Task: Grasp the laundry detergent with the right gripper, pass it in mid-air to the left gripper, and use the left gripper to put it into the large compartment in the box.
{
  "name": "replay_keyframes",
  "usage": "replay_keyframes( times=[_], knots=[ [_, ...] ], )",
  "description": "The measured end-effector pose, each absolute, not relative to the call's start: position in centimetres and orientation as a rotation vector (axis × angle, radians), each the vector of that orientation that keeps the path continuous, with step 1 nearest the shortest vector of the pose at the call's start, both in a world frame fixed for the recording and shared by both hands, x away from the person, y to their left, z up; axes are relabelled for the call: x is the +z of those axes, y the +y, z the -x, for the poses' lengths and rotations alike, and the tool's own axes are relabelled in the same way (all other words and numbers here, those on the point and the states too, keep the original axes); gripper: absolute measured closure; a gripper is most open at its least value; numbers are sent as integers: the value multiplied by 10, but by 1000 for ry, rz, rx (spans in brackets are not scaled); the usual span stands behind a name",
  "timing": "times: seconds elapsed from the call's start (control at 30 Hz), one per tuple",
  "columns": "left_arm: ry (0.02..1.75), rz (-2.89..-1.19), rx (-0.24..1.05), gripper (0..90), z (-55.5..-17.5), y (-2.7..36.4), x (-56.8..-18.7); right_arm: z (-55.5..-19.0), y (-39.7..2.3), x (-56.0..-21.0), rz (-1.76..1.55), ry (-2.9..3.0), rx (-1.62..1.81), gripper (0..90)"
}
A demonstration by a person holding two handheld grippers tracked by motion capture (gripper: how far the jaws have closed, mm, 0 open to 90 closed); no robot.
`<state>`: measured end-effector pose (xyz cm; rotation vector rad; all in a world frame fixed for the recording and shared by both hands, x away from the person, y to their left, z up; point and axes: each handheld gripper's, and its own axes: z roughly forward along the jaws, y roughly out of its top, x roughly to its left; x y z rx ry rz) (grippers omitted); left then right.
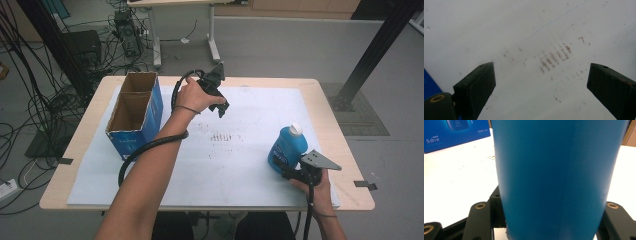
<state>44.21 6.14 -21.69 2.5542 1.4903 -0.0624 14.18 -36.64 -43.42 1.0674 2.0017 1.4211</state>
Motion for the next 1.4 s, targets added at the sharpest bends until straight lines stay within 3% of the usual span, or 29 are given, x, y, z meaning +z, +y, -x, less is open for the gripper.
replay_keyframes(
  times=[1.4],
  knots=[
    [1487,-2556,-58,88,-442,58,-215,-140,-365,-435,-1057,1996,1415,402]
  ],
)
